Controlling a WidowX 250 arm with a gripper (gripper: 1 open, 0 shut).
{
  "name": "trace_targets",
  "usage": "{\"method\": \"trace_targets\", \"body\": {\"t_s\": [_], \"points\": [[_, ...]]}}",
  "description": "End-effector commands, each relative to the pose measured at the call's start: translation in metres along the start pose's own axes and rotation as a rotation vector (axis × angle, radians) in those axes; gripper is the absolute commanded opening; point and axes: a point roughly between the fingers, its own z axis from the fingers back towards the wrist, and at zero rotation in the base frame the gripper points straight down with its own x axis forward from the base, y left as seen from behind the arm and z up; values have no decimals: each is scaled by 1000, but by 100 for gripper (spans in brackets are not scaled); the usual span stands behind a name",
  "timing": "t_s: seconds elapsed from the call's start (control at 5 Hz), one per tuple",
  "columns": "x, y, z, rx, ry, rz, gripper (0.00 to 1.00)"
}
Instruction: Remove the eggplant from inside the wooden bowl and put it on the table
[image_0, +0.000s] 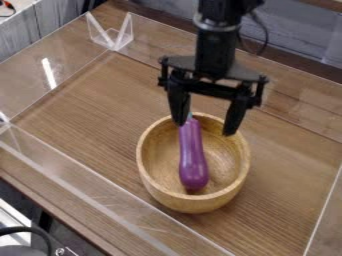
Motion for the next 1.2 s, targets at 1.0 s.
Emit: {"method": "trace_targets", "body": {"t_s": [1.0], "points": [[-12,31,-9,-57,-70,44,100]]}}
